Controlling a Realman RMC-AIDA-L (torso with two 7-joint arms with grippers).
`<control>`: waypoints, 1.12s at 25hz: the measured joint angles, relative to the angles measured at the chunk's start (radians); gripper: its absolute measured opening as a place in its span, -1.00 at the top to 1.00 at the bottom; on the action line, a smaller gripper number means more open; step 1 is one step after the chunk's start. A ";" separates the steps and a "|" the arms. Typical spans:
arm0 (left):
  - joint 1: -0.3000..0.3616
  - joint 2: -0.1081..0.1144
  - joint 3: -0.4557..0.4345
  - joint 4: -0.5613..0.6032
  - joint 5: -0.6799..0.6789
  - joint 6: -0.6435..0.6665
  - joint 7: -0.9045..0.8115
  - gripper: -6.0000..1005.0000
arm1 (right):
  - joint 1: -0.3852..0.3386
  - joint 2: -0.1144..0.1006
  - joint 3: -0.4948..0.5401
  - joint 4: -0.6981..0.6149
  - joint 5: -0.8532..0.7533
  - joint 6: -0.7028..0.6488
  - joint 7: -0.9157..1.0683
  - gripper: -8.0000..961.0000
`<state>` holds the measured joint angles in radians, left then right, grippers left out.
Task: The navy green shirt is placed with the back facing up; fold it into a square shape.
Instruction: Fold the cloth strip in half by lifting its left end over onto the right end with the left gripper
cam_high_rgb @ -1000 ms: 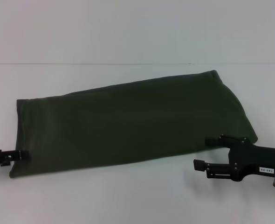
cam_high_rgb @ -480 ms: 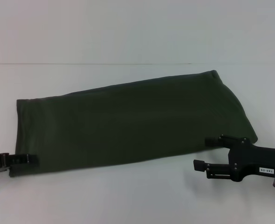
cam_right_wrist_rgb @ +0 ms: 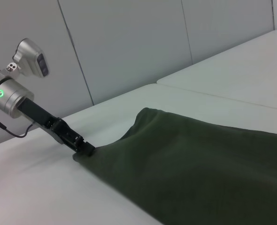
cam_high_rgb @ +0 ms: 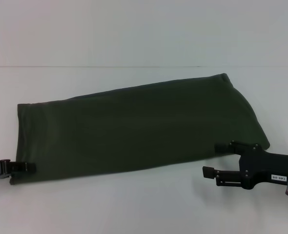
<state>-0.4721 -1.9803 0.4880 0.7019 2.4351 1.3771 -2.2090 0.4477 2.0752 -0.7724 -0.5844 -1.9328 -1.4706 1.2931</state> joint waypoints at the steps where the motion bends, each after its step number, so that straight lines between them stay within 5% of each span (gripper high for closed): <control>1: 0.000 0.000 0.000 -0.001 0.000 -0.005 -0.003 -0.43 | 0.000 0.000 0.001 0.000 0.000 0.000 0.000 -0.90; 8: -0.005 0.000 0.000 -0.004 0.000 -0.010 0.000 0.13 | -0.005 -0.003 0.008 -0.004 0.004 -0.003 0.057 -0.89; 11: -0.008 0.000 0.000 -0.006 0.000 -0.005 0.005 0.59 | -0.006 -0.008 0.009 -0.008 0.005 -0.010 0.090 -0.88; 17: -0.010 0.000 0.010 -0.007 0.000 0.002 0.007 0.80 | -0.005 -0.036 0.062 -0.063 0.003 -0.014 0.342 -0.87; 22: -0.012 0.001 0.011 -0.007 -0.001 0.010 0.008 0.94 | -0.009 -0.112 0.080 -0.179 -0.023 -0.013 0.732 -0.86; 25: -0.012 0.002 0.011 -0.007 -0.001 0.011 0.008 0.94 | 0.023 -0.178 0.085 -0.202 -0.124 0.010 1.004 -0.86; 28: -0.012 0.002 0.011 -0.007 -0.001 0.012 0.008 0.95 | 0.071 -0.205 0.087 -0.204 -0.253 0.049 1.149 -0.85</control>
<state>-0.4836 -1.9787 0.4985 0.6948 2.4339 1.3890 -2.2012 0.5189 1.8699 -0.6859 -0.7881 -2.1860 -1.4218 2.4421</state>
